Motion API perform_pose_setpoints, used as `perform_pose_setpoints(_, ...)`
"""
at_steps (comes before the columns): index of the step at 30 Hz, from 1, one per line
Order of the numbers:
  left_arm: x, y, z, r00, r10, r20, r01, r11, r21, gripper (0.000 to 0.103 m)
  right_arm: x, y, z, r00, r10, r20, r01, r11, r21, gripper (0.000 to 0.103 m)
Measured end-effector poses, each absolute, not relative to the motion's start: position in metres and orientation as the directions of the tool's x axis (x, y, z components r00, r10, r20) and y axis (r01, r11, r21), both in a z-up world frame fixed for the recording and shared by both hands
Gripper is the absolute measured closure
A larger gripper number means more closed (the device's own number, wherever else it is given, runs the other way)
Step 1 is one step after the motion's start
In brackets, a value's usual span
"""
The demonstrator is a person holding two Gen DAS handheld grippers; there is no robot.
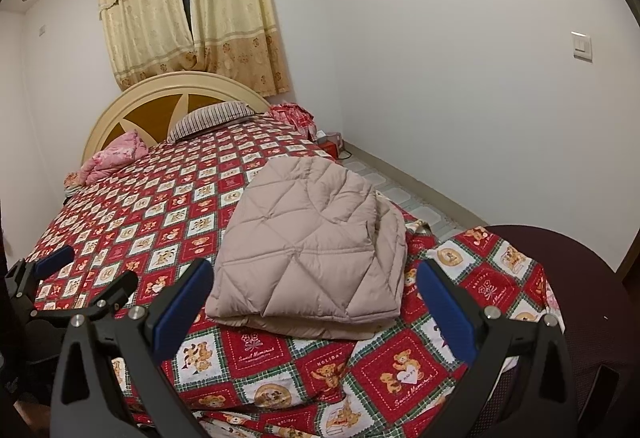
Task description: Fold large clothes
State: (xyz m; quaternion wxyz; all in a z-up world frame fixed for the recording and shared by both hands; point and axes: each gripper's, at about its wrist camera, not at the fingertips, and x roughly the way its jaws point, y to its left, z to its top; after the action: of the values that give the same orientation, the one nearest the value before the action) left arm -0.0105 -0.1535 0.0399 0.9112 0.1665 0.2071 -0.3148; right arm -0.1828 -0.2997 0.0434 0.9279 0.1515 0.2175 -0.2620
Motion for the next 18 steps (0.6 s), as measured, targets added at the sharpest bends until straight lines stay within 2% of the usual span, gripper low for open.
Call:
perform_pose_setpoints(8,-0.007,-0.149,0.043,0.746,-0.487,-0.453,0.611,0.772,0.176,0.001,-0.181,-0.303,0.04,0.765,-0.418,-0.49,0.554,0.816,0.169,0.0)
perform_pose_setpoints(18,0.0,-0.143,0.042,0.708,-0.541,-0.455,0.646,0.756,0.107,0.001,-0.182,-0.302,0.039,0.764,-0.414,-0.494,0.552,0.816,0.171,0.0)
